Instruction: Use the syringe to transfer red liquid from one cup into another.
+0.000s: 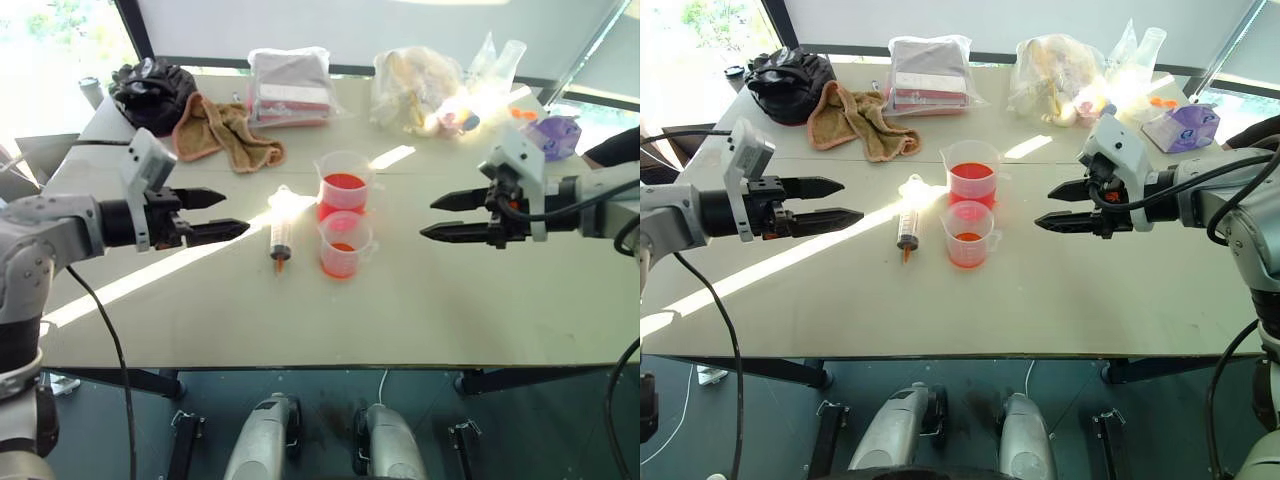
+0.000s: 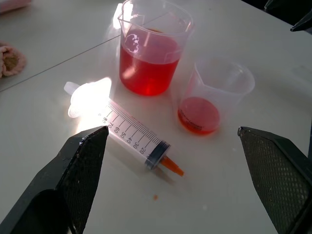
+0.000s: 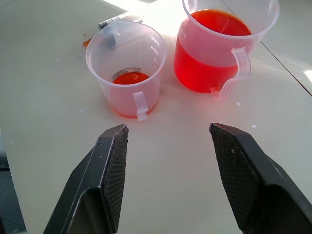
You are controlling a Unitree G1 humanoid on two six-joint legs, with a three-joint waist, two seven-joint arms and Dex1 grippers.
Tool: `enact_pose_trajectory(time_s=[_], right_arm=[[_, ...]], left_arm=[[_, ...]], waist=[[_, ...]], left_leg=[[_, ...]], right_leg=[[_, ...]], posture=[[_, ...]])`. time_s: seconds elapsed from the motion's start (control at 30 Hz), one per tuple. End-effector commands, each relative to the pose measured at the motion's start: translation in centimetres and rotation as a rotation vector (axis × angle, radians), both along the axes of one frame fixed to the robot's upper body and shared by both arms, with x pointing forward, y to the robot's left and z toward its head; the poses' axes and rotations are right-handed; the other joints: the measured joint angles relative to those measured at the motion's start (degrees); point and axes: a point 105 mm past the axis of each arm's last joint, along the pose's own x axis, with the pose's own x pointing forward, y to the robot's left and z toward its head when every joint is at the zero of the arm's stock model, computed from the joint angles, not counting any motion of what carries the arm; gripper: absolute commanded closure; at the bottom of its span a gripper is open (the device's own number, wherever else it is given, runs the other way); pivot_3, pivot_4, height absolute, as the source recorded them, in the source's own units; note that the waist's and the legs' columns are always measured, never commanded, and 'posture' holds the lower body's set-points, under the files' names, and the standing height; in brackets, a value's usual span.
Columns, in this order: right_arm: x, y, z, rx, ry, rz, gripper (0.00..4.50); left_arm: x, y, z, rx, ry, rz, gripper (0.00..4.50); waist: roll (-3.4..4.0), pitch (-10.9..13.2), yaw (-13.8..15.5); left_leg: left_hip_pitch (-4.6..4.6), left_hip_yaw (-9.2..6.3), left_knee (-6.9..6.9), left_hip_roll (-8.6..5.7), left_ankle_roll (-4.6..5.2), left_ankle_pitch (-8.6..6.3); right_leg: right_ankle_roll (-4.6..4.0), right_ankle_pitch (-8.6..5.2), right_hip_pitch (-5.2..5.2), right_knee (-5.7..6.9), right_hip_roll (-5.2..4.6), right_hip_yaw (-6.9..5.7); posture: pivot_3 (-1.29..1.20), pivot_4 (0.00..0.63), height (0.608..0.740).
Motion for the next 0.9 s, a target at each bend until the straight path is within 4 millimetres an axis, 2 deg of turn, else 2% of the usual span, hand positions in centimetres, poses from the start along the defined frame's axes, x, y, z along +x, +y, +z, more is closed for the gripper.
enact_pose_trajectory(time_s=[0.03,0.2,0.7,0.77,0.9], right_arm=[[-0.1,-0.1,1.6,0.001,-0.066,0.001,1.72],[0.0,0.0,1.5,0.004,-0.062,0.0,1.72],[0.0,0.1,1.3,0.006,-0.061,0.002,1.72],[0.1,0.2,1.3,0.005,-0.064,0.001,1.72],[0.0,0.3,1.2,0.003,-0.064,0.0,1.72]], left_arm=[[-0.2,0.0,1.4,0.0,-0.077,0.005,0.04],[-0.7,-0.3,1.8,-0.012,-0.079,-0.021,0.04],[-0.5,0.2,0.5,0.076,-0.008,0.01,0.04],[-0.1,0.3,-0.1,0.131,-0.003,0.039,0.04],[1.6,0.1,1.1,0.126,-0.077,0.148,0.04]], waist=[[0.0,0.0,0.0],[0.0,0.0,0.0],[0.0,0.0,0.0],[0.0,0.0,0.0],[0.0,0.0,0.2]], left_leg=[[0.0,0.0,0.0,0.0,0.0,0.0],[0.0,0.0,0.0,0.0,0.0,0.0],[0.01,0.0,0.0,0.0,0.0,0.0],[0.01,0.01,0.0,0.0,0.0,0.0],[0.0,0.0,0.01,0.0,0.01,0.0]], right_leg=[[0.0,0.0,0.0,0.0,0.0,0.0],[0.0,0.0,-0.01,-0.01,-0.01,0.0],[0.0,0.0,0.04,0.01,0.01,-0.01],[0.0,0.0,0.04,0.01,0.01,-0.01],[0.0,0.0,0.05,0.02,0.02,-0.01]], posture=[[0.0,0.15,0.74],[0.0,0.15,0.74],[0.0,0.15,0.74],[0.0,0.15,0.74],[0.0,0.15,0.74]])
